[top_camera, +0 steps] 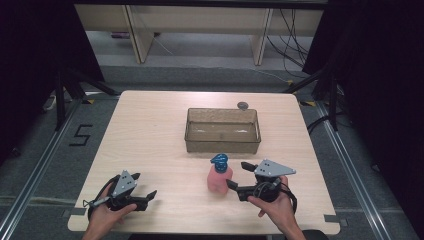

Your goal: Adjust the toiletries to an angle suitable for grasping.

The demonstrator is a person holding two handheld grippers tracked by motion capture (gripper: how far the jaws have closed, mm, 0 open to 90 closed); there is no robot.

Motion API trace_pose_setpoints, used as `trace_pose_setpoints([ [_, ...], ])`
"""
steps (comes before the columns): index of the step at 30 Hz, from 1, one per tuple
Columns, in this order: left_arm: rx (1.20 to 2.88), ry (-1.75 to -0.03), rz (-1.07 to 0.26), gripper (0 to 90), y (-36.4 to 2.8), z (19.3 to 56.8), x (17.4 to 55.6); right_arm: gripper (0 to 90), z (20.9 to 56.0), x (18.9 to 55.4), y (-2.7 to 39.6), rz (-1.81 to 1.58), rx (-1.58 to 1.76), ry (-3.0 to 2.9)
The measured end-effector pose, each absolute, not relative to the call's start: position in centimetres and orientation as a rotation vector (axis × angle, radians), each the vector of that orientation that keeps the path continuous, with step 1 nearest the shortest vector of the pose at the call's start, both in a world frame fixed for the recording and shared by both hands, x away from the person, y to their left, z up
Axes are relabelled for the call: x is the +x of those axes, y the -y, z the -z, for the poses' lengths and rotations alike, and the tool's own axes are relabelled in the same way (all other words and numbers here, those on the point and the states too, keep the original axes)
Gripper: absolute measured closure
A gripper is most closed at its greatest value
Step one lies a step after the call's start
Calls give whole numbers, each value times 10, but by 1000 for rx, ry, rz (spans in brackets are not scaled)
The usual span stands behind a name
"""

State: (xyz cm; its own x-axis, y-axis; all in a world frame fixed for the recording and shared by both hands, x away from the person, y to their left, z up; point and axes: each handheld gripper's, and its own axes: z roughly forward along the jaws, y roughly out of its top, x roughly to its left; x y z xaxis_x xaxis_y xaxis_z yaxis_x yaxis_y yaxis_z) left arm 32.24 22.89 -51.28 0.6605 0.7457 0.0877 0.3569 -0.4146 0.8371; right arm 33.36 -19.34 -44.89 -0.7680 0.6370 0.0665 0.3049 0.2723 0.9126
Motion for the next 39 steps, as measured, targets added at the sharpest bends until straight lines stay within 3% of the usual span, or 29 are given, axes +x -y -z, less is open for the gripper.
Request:
trace_pose_setpoints([
  [39, 2044, -865, -598, 148, -232, 512, 325, 251, 450, 351, 167, -1519, 800, -2300],
])
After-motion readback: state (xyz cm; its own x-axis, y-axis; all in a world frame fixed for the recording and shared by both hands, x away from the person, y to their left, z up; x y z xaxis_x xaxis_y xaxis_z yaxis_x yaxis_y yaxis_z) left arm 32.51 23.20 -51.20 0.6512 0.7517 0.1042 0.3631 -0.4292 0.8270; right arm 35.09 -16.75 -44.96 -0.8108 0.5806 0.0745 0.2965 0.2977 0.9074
